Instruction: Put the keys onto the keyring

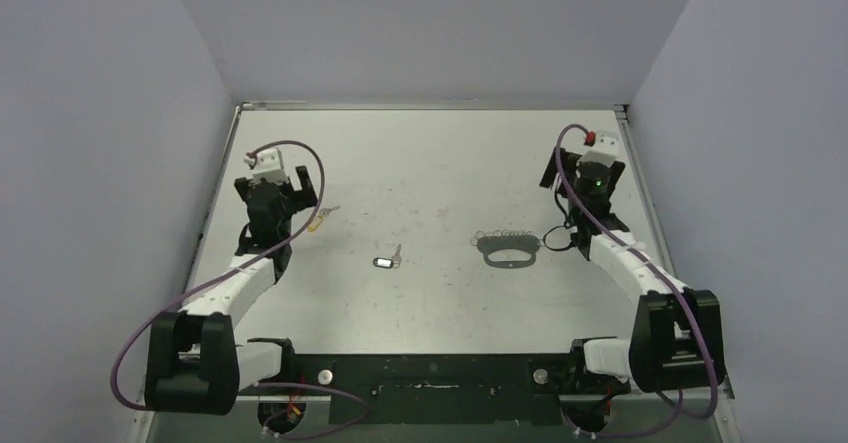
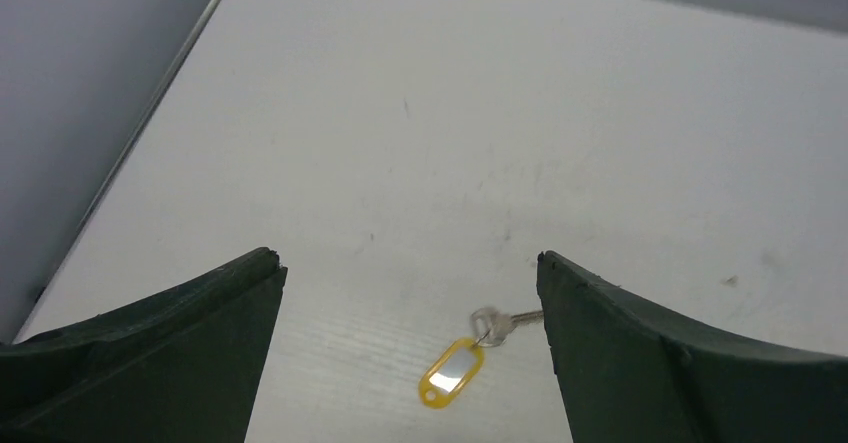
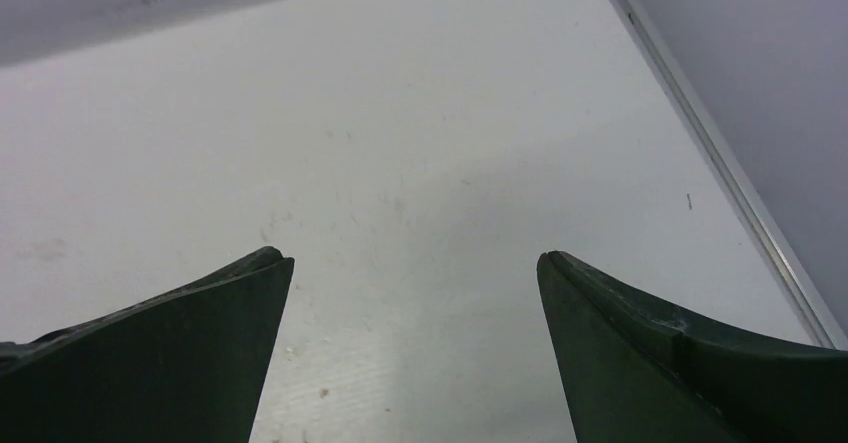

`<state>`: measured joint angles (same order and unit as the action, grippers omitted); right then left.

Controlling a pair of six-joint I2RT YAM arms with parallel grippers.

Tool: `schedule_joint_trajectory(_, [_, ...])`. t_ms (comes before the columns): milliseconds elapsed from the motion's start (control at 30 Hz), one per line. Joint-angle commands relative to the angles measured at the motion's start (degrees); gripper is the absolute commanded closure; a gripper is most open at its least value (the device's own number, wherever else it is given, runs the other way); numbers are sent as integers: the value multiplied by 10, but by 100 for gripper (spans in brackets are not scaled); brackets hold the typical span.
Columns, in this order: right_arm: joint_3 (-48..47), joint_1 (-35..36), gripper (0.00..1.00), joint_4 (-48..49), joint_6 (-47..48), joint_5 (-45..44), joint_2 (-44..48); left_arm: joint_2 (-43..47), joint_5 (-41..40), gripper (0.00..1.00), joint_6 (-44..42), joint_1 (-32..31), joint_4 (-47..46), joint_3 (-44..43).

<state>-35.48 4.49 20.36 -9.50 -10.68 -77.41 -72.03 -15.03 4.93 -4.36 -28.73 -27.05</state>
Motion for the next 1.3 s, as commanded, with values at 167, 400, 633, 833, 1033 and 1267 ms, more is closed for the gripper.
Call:
schedule_joint_trajectory(167, [-86,-32,0,-335,-222,20,132,158,76,3,320,30,303,-45])
schedule_joint_trajectory(400, [-44,-38,0,-337,-243,121,160,194,233,3,427,79,211,55])
schedule_joint_trajectory(633, [-36,-14,0,-331,-227,239,114,123,363,3,405,71,259,18])
schedule_joint_trajectory(833, [-54,81,0,-354,-203,219,97,67,353,3,380,-28,272,-23])
schedule_joint_trajectory(1033, [-82,178,0,-376,-184,143,52,6,230,3,300,-174,404,-136])
schedule_joint_trajectory(1267, [-118,243,0,-373,-184,132,-55,-38,192,3,304,-254,416,-167])
